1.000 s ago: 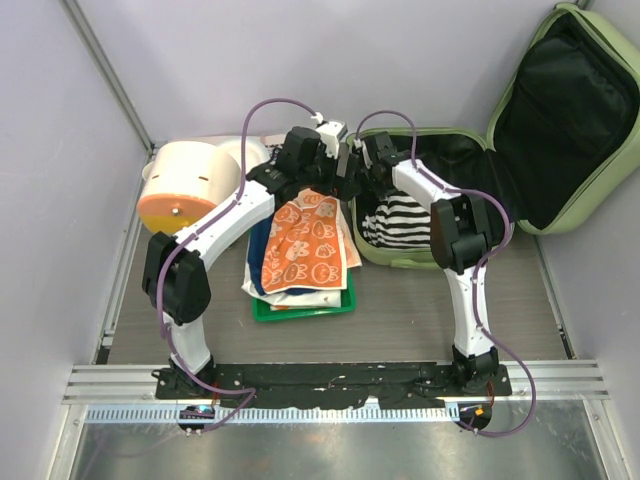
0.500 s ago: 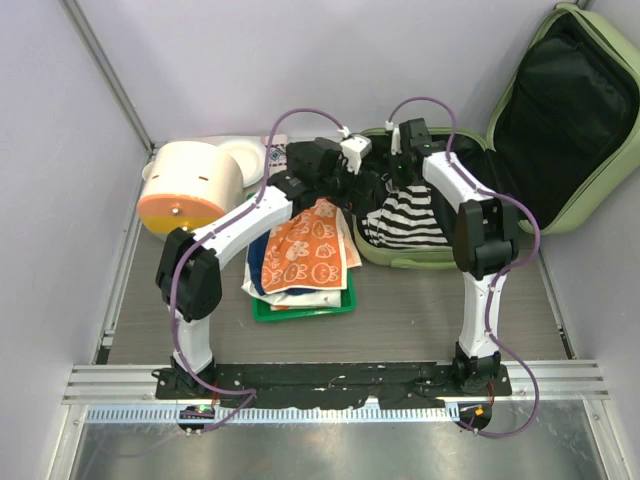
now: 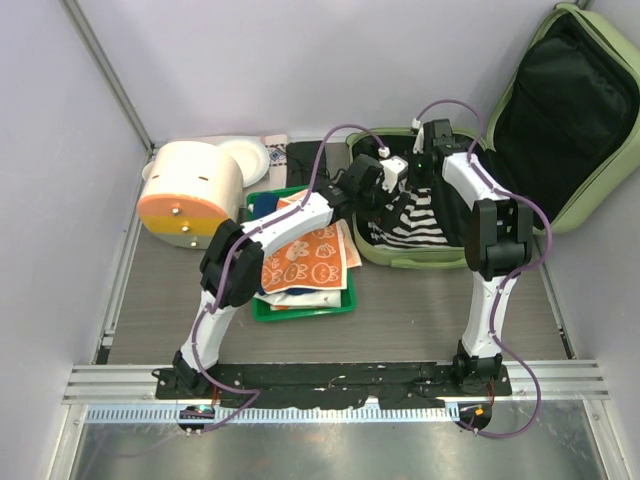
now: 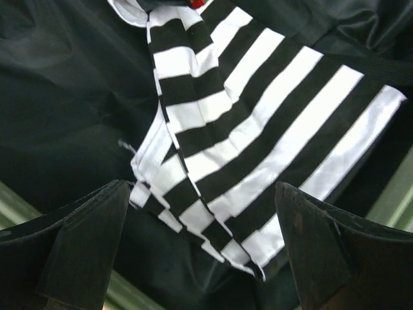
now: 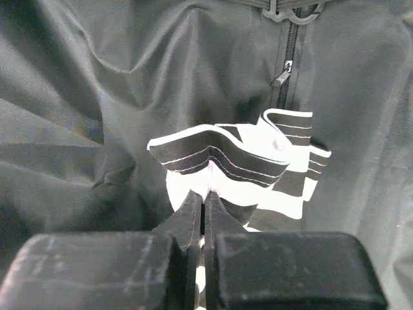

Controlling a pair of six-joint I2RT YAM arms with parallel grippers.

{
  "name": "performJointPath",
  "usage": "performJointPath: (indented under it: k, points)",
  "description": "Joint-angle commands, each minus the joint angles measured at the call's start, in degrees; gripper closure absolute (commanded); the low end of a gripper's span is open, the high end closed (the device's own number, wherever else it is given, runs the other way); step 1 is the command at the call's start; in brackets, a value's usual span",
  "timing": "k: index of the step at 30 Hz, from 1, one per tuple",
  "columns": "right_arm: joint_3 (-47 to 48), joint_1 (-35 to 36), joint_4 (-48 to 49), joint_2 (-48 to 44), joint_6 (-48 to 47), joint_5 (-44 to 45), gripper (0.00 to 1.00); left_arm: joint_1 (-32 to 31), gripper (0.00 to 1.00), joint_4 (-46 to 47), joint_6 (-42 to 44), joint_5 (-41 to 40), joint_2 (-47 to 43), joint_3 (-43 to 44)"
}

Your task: Open, take out, and arrange the luggage

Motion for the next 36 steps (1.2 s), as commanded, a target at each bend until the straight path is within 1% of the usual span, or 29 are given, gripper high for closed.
performJointPath:
  k: [1, 6, 7, 13, 20, 25, 26, 27, 28, 29, 31, 32, 34, 35, 36]
  points:
    - [-0.8, 0.0, 1.3, -3.8, 1.2, -1.7, 0.99, 0.0, 0.0, 0.3, 0.7, -3.7, 2.6, 4.4]
    - [-1.5, -0.3, 1.5, -4.4, 1.2, -1.9, 0.99, -0.2, 0.0, -0.2, -3.3, -4.5, 5.0, 6.5]
    - [-1.4, -0.5, 1.4, -4.5, 1.2, -2.1, 0.99, -0.1, 0.0, -0.2, -3.5, -3.4, 5.5, 6.5]
    - [-1.5, -1.0, 1.4, -5.8, 1.2, -2.0, 0.99, -0.6, 0.01, -1.3, -5.8, -3.6, 8.4, 9.0]
    - [-1.4, -2.9, 1.7, -6.2, 1.2, -2.1, 0.99, -1.0, 0.0, -2.7, -6.8, -4.2, 9.7, 8.5]
    - [-1.5, -2.9, 1.7, -6.2, 1.4, -2.5, 0.99, -1.2, 0.0, -3.0, -7.3, -1.0, 10.4, 8.4]
    - [-1.5, -2.9, 1.6, -6.3, 1.4, -2.4, 0.99, -1.1, 0.02, -2.9, -7.3, 0.0, 10.3, 8.5]
    - [-1.5, -3.0, 1.8, -6.3, 1.5, -2.4, 0.99, -1.1, 0.12, -2.8, -7.3, 2.8, 10.2, 8.6]
    - [-1.5, -3.0, 1.9, -6.4, 1.4, -2.4, 0.99, -1.1, 0.19, -2.5, -7.3, 4.2, 10.3, 9.1]
    - [-1.5, -3.1, 1.9, -6.5, 1.5, -2.4, 0.99, -1.1, 0.31, -2.5, -7.6, 5.3, 10.3, 9.5]
    - [-1.5, -3.1, 2.2, -6.8, 1.6, -2.5, 0.99, -1.1, 0.43, -2.1, -8.8, 8.7, 9.9, 9.9]
    - [-1.4, -3.3, 2.3, -7.0, 1.8, -2.5, 0.99, -1.1, 0.53, -2.1, -9.3, 9.7, 9.5, 9.9]
    - [-1.1, -3.6, 3.4, -7.3, 2.4, -2.6, 0.99, -1.0, 0.68, -2.7, -10.2, 10.6, 8.6, 10.1]
    - [-0.8, -3.7, 3.9, -7.7, 2.8, -2.8, 0.99, -1.0, 0.83, -2.8, -10.2, 10.7, 8.2, 10.0]
    - [-0.7, -3.7, 4.1, -7.9, 3.4, -3.2, 0.99, -1.0, 0.92, -3.0, -10.2, 10.7, 7.6, 9.8]
